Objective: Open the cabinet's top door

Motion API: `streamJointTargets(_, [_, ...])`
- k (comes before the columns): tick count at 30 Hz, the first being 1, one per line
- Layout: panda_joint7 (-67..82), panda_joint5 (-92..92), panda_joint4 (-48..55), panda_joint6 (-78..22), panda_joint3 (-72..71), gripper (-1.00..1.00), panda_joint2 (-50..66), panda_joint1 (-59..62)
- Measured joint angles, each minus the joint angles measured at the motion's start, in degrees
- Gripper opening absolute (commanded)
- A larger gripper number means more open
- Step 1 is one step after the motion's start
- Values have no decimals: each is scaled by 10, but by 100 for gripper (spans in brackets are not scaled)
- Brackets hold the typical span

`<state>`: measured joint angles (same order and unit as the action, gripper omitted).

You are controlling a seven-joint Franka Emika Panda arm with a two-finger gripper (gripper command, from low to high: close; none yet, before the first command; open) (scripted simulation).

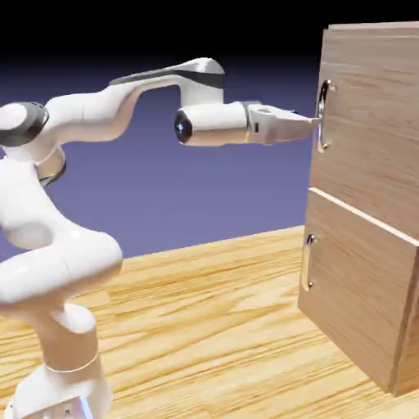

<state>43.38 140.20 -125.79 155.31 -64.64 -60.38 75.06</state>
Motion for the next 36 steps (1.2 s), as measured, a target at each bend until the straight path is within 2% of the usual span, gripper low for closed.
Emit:
streamJointTargets(2, [-1,8,35,-1,-25,0,8,41])
streamJointTargets(3, [-1,12,48,-1,-34,-100,11,57])
streamJointTargets(5, [-1,12,48,-1,-34,-100,11,57])
streamJointTargets(14, [55,-52,-127,-220,124,-100,21,-83])
streamJointTargets(22, [85,-165,-221,-419,270,-100,35,-136])
streamJointTargets(29, [119,-286,-242,-594,388,-100,83,-129])
streamJointTargets(36, [169,-424,-199,-768,487,-100,188,-100])
